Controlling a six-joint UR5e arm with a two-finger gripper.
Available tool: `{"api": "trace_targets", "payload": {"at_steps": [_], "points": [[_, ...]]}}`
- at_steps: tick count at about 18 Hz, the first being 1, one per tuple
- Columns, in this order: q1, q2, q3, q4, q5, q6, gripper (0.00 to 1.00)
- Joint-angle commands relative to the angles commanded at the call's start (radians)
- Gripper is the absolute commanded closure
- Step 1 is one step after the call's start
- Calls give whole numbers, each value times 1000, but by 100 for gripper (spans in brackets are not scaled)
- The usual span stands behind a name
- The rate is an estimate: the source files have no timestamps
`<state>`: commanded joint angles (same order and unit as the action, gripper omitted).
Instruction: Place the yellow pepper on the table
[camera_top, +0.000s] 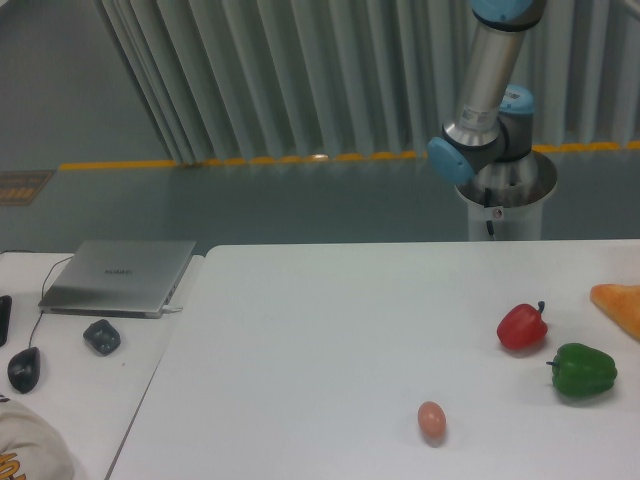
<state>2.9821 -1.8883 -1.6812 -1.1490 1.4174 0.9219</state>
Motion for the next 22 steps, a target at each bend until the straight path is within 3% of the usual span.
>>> {"api": "trace_targets", "payload": {"at_steps": [22], "points": [[0,-23,9,-5,6,6,0]]}}
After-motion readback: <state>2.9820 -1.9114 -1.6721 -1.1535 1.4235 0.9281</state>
